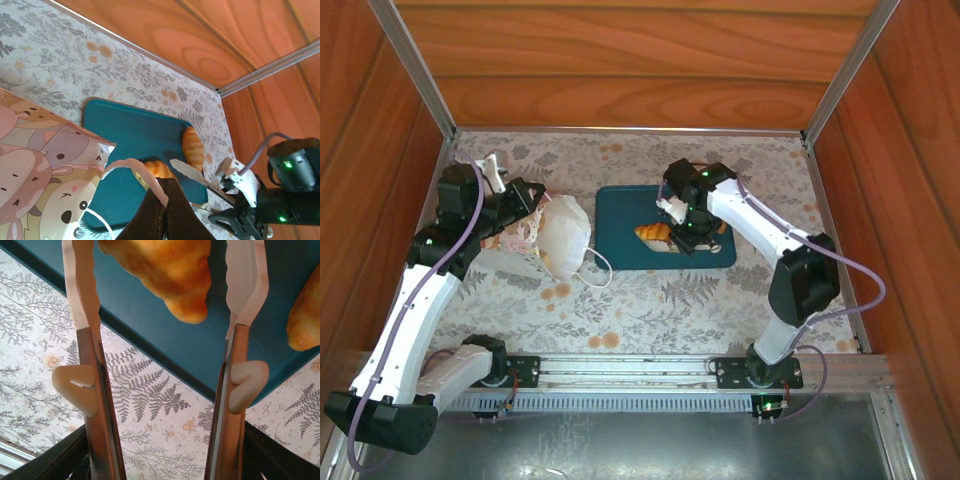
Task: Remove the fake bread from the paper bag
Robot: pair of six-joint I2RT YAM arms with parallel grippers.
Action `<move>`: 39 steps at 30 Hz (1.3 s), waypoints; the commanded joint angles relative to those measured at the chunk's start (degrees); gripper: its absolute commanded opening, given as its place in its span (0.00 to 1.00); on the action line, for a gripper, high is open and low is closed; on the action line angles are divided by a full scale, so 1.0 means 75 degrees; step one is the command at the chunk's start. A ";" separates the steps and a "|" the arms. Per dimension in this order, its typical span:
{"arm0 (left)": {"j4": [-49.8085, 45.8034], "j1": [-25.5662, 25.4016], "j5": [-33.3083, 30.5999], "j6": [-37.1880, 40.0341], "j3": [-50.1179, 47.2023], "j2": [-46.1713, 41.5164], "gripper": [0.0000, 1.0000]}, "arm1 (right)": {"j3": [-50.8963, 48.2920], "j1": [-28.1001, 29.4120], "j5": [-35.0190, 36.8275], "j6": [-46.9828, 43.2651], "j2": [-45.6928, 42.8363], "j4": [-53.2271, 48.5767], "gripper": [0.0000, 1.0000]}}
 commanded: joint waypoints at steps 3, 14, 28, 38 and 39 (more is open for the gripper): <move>0.0176 -0.0020 0.0125 0.0156 -0.0110 -0.0149 0.00 | 0.0327 -0.0043 -0.0298 -0.0115 0.0205 -0.0330 0.63; 0.0192 -0.0026 0.0057 0.0198 -0.0089 -0.0025 0.00 | 0.0686 -0.0256 -0.0481 0.3094 0.0175 0.0347 0.56; 0.0358 -0.0026 0.0642 0.0542 0.0003 0.0263 0.00 | 0.0953 -0.0250 -0.1438 0.5015 0.0348 -0.0002 0.62; 0.0358 -0.0026 0.0711 0.0548 -0.0022 0.0149 0.00 | 0.1309 -0.0276 -0.0848 0.2213 0.0635 -0.0887 0.67; 0.0355 -0.0029 0.0680 0.0527 -0.0053 0.0123 0.00 | 0.1351 -0.0272 -0.0784 0.1932 0.0702 -0.0920 0.67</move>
